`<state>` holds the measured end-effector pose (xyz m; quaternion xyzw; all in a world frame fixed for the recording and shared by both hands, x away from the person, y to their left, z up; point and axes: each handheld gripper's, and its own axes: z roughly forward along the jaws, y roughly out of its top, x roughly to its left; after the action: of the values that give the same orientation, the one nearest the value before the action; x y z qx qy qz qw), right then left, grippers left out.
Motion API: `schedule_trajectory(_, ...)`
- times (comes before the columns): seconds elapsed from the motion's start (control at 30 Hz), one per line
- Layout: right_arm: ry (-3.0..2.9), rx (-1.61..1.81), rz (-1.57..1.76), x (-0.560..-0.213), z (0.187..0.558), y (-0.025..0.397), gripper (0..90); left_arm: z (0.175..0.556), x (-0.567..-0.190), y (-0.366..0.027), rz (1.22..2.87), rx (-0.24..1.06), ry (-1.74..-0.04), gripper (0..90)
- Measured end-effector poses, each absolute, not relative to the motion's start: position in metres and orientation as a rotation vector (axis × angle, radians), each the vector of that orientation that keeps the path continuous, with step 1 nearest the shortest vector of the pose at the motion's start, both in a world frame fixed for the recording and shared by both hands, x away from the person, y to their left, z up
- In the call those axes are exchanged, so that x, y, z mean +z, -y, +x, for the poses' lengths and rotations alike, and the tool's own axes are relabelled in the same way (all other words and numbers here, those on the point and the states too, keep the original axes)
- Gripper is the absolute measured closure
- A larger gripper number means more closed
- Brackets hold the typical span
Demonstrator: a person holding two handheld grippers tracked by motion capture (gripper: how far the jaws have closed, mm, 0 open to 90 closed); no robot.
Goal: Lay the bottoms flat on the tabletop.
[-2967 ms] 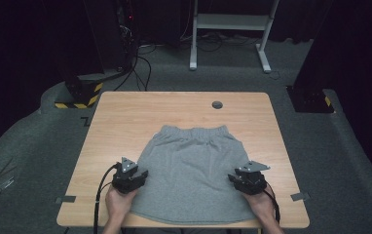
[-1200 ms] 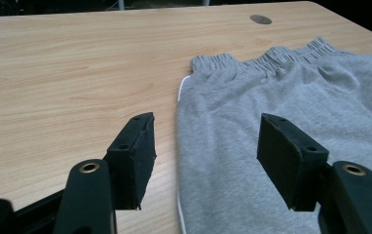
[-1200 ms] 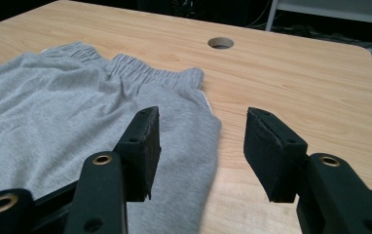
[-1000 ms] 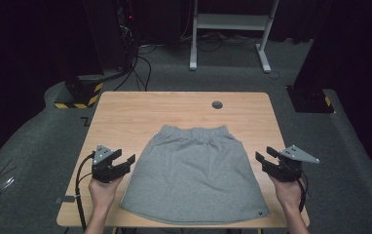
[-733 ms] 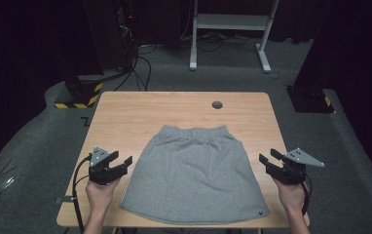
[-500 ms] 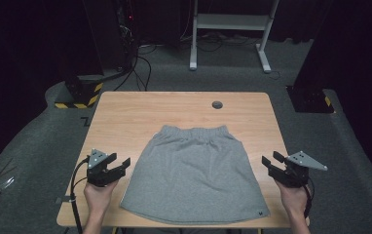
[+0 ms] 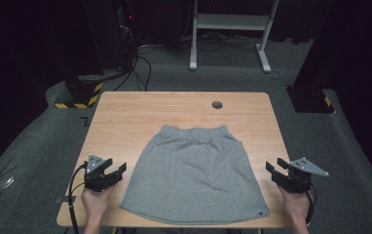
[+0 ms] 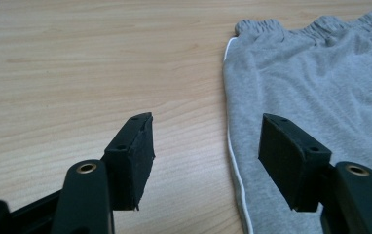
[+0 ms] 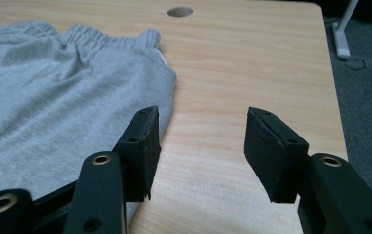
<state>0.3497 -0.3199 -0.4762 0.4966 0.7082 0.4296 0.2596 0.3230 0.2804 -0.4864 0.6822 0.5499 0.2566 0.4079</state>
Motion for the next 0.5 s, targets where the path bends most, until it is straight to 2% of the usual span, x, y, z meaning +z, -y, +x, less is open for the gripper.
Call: schedule_trajectory(0.5,-1.956,1.031,1.436,-0.5,0.358,0.319,47.8,0.329,-0.504,-0.283,1.759,0.67,-1.454,38.1)
